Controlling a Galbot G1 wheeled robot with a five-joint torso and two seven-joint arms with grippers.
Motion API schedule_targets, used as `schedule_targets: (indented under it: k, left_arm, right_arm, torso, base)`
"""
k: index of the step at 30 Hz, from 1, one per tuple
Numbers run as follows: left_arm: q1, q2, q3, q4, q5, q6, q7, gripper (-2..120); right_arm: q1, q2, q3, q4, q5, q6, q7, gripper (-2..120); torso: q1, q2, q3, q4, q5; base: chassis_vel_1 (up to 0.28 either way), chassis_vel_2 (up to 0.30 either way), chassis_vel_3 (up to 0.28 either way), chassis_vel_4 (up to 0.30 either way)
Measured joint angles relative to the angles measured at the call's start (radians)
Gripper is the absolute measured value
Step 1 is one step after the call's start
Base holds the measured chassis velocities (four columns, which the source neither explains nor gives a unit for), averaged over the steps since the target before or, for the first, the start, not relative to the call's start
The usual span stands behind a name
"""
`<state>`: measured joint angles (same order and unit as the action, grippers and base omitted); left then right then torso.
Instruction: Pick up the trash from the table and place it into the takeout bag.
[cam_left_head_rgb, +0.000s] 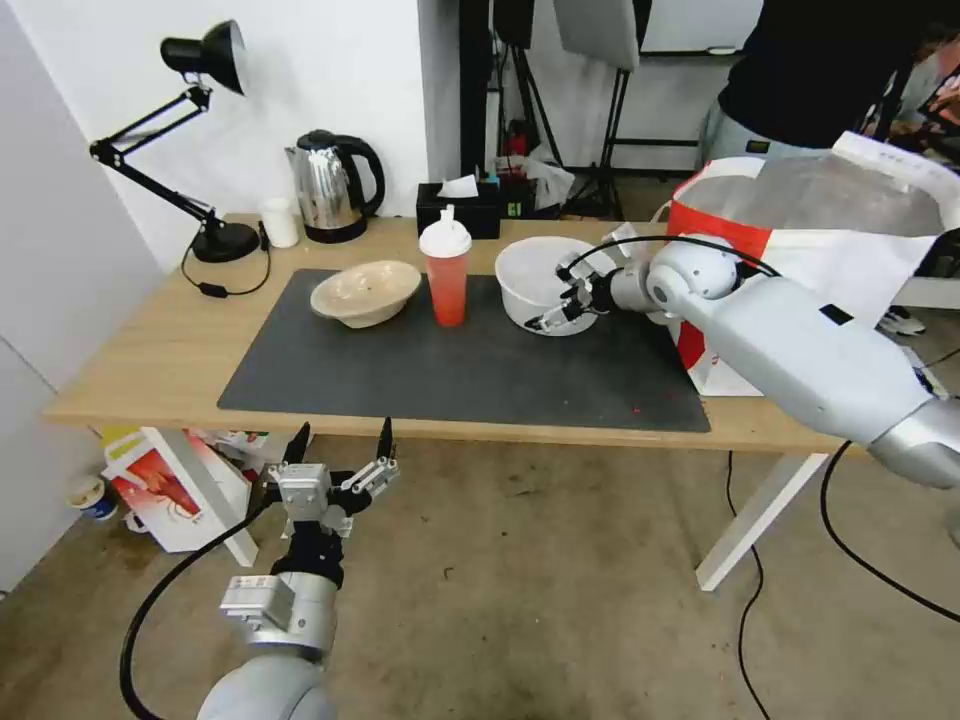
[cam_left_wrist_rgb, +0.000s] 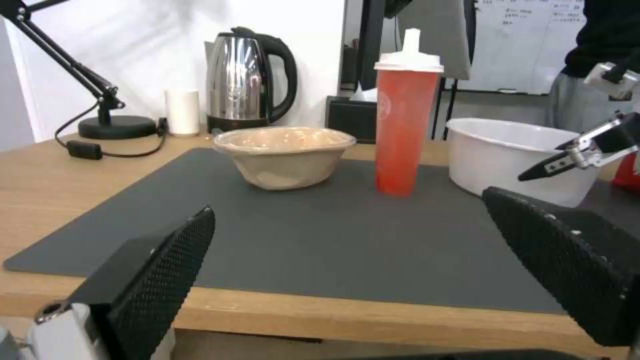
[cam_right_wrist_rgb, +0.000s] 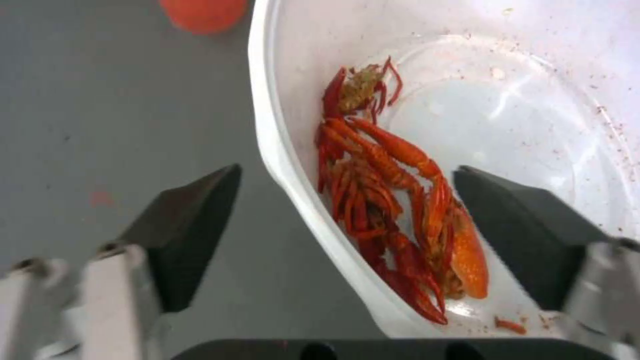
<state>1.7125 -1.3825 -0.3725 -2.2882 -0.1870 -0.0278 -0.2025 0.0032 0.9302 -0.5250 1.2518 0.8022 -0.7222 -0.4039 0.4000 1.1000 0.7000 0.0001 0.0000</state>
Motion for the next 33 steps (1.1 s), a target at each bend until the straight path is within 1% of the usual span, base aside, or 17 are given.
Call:
schedule_targets:
  k: [1,2,4,5,8,9,11,12,13,16,18,19,20,22,23,24,33]
  left_arm:
    - [0.0,0.0,0.0,0.0,0.0,0.0,0.0,100]
    - [0.0,0.0,0.0,0.0,0.0,0.0,0.0,100]
    - [-0.001,0.001,0.001,-0.003,-0.001,0.0,-0.001,100]
    - [-0.001,0.001,0.001,-0.003,-0.001,0.0,-0.001,100]
    - [-0.003,0.001,0.003,-0.003,-0.003,0.0,-0.001,100]
    - [-0.003,0.001,0.003,-0.003,-0.003,0.0,-0.001,100]
    - [-0.004,0.001,0.004,-0.004,-0.004,0.0,-0.001,100]
    - [-0.004,0.002,0.004,-0.004,-0.005,0.0,-0.002,100]
    - [-0.004,0.002,0.004,-0.004,-0.005,0.0,-0.002,100]
    - [-0.006,0.002,0.004,-0.006,-0.007,0.0,-0.003,100]
    - [-0.006,0.002,0.004,-0.007,-0.007,0.0,-0.003,100]
    - [-0.006,0.002,0.003,-0.007,-0.008,0.0,-0.003,100]
    - [-0.006,0.002,0.003,-0.007,-0.008,0.0,-0.003,100]
    - [-0.007,0.002,0.002,-0.007,-0.009,0.0,-0.003,100]
    - [-0.007,0.002,0.002,-0.007,-0.009,0.0,-0.003,100]
    - [-0.008,0.003,0.001,-0.008,-0.011,0.0,-0.003,100]
    - [-0.008,0.002,0.0,-0.01,-0.014,-0.001,-0.004,100]
  right_arm:
    - [0.0,0.0,0.0,0.0,0.0,0.0,0.0,81]
    - [0.0,0.001,0.0,-0.002,0.001,0.0,0.0,78]
    - [0.0,0.005,-0.001,-0.005,0.004,0.0,0.001,65]
    - [0.0,0.005,-0.001,-0.005,0.004,0.0,0.001,65]
    - [0.001,0.01,-0.004,-0.009,0.007,0.0,0.0,52]
    - [0.001,0.01,-0.004,-0.009,0.007,0.0,0.0,52]
    - [0.003,0.013,-0.006,-0.01,0.008,0.0,-0.001,44]
    - [0.004,0.015,-0.01,-0.013,0.009,0.0,-0.002,39]
    - [0.004,0.015,-0.01,-0.013,0.009,0.0,-0.002,39]
    - [0.005,0.021,-0.015,-0.017,0.01,0.0,-0.004,24]
    - [0.005,0.022,-0.015,-0.017,0.01,0.0,-0.004,22]
    - [0.006,0.025,-0.017,-0.018,0.011,0.0,-0.004,12]
    - [0.006,0.025,-0.017,-0.018,0.011,0.0,-0.004,12]
    - [0.009,0.03,-0.019,-0.022,0.012,0.0,-0.004,3]
    - [0.009,0.03,-0.019,-0.022,0.012,0.0,-0.004,3]
    - [0.011,0.032,-0.019,-0.023,0.014,0.001,-0.003,0]
    - [0.015,0.036,-0.025,-0.024,0.036,0.001,0.011,0]
  torso:
    - [0.0,0.0,0.0,0.0,0.0]
    - [0.0,0.0,0.0,-0.0001,0.0]
    - [0.0,0.0,0.0,-0.0001,0.0]
    - [0.0,0.0,0.0,-0.0001,0.0]
    - [0.0,0.0,0.0,-0.0002,0.0]
    - [0.0,0.0,0.0,-0.0002,0.0]
    - [0.0,0.0,0.0,-0.0001,0.0]
    - [0.0,0.0,0.0,-0.0001,0.0]
    - [0.0,0.0,0.0,-0.0001,0.0]
    - [0.0,0.0,0.0,-0.0002,0.0]
    - [0.0,0.0,0.0,-0.0001,0.0]
    - [0.0,0.0,0.0,-0.0002,0.0]
    - [0.0,0.0,0.0,-0.0002,0.0]
    - [0.0,0.0,0.0,-0.0001,0.0]
    - [0.0,0.0,0.0,-0.0001,0.0]
    - [0.0,0.0,0.0,-0.0002,-0.0001]
    - [0.0,0.0,0.0,-0.0002,0.0]
  base:
    - [0.0,0.0,0.0,0.0]
    - [0.0,0.0,0.0,0.0]
    - [0.0,0.0,0.0,0.0]
    - [0.0,0.0,0.0,0.0]
    - [0.0,0.0,0.0,0.0]
    - [0.0,0.0,0.0,0.0]
    - [0.0,0.0,0.0,0.0]
    - [0.0,0.0,0.0,0.0]
    - [0.0,0.0,0.0,0.0]
    - [0.0,0.0,0.0,0.0]
    - [0.0,0.0,0.0,0.0]
    - [0.0,0.0,0.0,0.0]
    - [0.0,0.0,0.0,0.0]
    - [0.0,0.0,0.0,0.0]
    - [0.0,0.0,0.0,0.0]
    - [0.0,0.0,0.0,0.0]
    - [0.0,0.0,0.0,0.0]
